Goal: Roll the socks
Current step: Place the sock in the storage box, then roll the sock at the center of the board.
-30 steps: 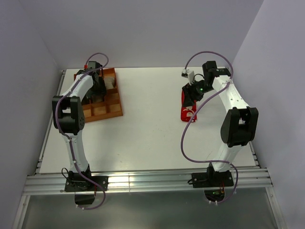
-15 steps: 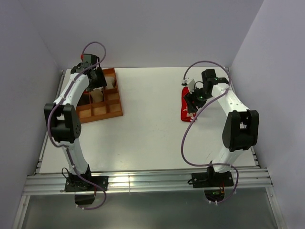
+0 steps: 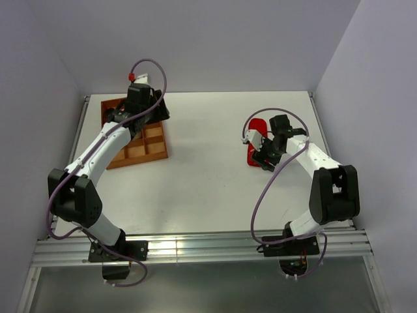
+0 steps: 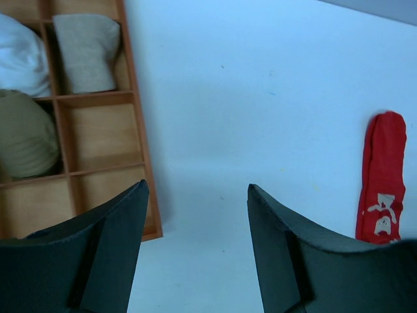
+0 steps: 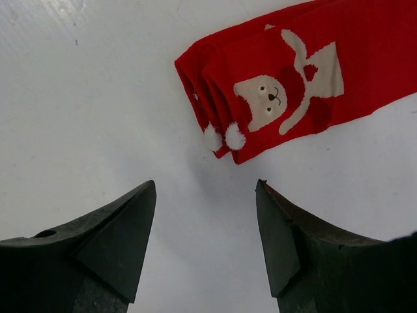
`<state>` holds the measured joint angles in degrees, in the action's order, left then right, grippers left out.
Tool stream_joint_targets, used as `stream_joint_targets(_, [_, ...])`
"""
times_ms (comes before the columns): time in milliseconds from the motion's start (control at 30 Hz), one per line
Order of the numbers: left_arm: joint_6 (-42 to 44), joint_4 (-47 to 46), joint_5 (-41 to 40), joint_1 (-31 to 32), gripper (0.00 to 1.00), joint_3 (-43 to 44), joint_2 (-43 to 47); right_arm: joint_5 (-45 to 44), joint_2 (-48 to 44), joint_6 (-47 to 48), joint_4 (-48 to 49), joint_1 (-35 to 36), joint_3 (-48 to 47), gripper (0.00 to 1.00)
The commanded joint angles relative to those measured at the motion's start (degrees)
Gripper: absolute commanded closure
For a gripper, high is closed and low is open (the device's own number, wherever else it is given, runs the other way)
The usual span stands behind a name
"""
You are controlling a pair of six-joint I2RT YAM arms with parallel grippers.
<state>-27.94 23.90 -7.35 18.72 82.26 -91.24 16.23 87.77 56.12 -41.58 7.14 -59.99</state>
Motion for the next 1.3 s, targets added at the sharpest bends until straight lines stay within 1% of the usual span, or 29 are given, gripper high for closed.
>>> stream_joint_targets(0, [-1.23,-7.72,0.23,2.46,0.33,-2.62,3.17,-1.03,-1.46,4.52,5.63,0.25,1.53,0.3])
stream_joint_targets(67, [-1.15,-8.52,0.5,2.81,0.33,-2.72,3.35,-1.02,-0.85,5.49,5.9,0.25,1.71,0.26])
stream_joint_targets(167, [-0.8,-9.13,-0.12,3.08,0.33,-2.8,3.35,-1.38,1.09,6.19,5.81,0.6,0.67,0.24])
stream_joint_targets(367, [-0.09,-9.05,-0.99,3.25,0.33,-2.02,3.35,-3.92,4.95,7.34,9.32,2.26,1.27,0.23])
stream_joint_targets(567, [1.05,-7.73,-1.87,3.43,0.32,-0.61,3.09,-6.37,6.98,8.13,9.68,4.72,0.05,0.23])
stream_joint_targets(700, [1.75,-7.55,-2.31,3.34,0.33,-0.61,2.91,-7.53,10.66,7.43,9.33,5.43,-2.5,0.25])
stream_joint_targets(800, [2.1,-7.38,-2.75,3.43,0.32,-1.05,3.26,-8.49,12.95,6.55,9.24,5.61,-3.3,0.29])
stream_joint_targets(900, [2.37,-7.55,-3.02,3.43,0.32,-1.49,3.53,-9.28,13.74,5.94,10.47,5.96,-2.68,0.36])
stream_joint_targets(933, [2.37,-7.55,-3.1,3.51,0.32,-1.49,3.44,-9.55,14.27,5.32,10.73,6.05,-2.59,0.43])
stream_joint_targets(1000, [2.37,-7.73,-4.24,3.78,0.33,-1.66,3.18,-9.64,14.54,4.1,11.0,6.31,-2.68,0.53])
stream_joint_targets(1033, [2.54,-7.82,-4.59,4.3,0.33,-1.84,3.18,-9.64,14.54,3.91,11.34,6.4,-2.51,0.62])
stream_joint_targets(1067, [2.46,-7.73,-4.95,4.65,0.33,-1.84,2.91,-9.38,14.36,3.74,11.44,6.49,-2.16,0.65])
stream_joint_targets(1133, [2.54,-8.43,-5.91,5.62,0.34,-2.8,3.09,-8.68,14.36,3.3,11.09,6.66,-2.15,0.67])
stream_joint_targets(1200, [2.28,-9.92,-6.88,6.5,0.34,-4.73,3.79,-7.01,14.1,3.03,8.64,6.84,-3.11,0.7])
stream_joint_targets(1233, [2.02,-10.19,-7.84,7.29,0.35,-5.44,4.14,-5.35,14.1,2.68,6.97,6.93,-3.9,0.7])
stream_joint_targets(1267, [1.15,-10.54,-8.2,7.64,0.35,-6.75,5.1,-1.76,14.01,2.59,3.3,6.93,-6.0,0.7])
